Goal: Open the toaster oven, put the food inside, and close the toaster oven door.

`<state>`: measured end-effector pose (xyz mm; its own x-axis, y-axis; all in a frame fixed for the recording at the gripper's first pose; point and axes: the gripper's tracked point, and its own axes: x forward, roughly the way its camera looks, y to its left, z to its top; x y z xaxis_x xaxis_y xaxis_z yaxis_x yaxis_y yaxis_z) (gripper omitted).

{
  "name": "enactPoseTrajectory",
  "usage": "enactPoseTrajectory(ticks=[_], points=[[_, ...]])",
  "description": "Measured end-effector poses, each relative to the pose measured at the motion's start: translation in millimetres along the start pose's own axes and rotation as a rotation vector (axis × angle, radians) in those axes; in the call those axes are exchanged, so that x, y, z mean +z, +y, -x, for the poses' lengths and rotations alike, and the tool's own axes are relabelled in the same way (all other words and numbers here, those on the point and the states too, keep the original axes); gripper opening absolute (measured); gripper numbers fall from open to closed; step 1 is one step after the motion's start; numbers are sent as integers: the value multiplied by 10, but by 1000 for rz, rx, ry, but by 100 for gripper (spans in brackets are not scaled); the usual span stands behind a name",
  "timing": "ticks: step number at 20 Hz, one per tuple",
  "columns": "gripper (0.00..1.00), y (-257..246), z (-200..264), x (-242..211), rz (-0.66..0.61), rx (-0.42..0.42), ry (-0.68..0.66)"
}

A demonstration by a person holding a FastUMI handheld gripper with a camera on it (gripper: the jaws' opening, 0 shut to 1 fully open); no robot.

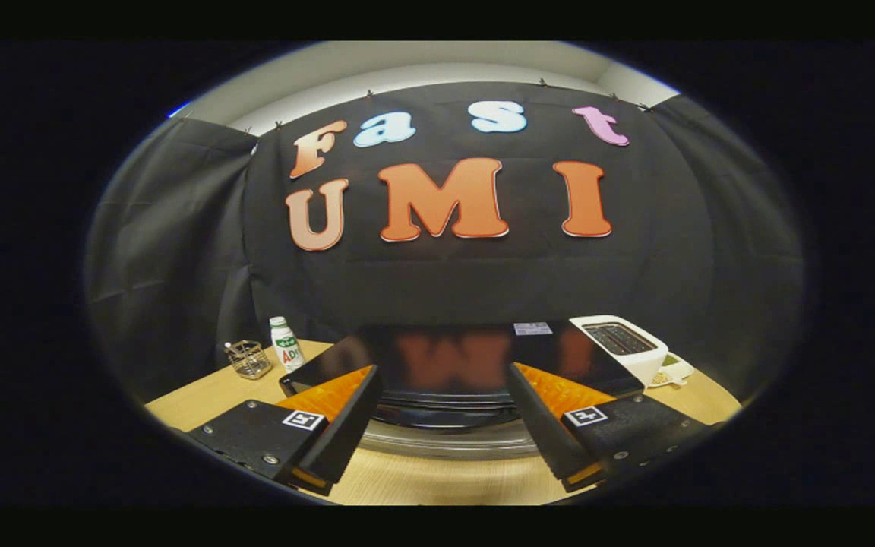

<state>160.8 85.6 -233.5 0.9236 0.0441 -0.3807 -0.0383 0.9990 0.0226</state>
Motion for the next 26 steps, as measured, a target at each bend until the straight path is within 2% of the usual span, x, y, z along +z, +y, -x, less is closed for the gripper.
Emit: enactPoseTrajectory(ticks=[4, 8, 12, 14, 17, 26], points=[[99, 28, -109, -163, -2, -4, 44], [99, 50, -77, -189, 71, -12, 4], [94, 78, 6, -213, 53, 15, -30], [91, 149, 118, -288, 19, 55, -11], [84, 187, 341, -342, 50, 88, -23], [84, 253, 906, -870, 94, 175, 90]])
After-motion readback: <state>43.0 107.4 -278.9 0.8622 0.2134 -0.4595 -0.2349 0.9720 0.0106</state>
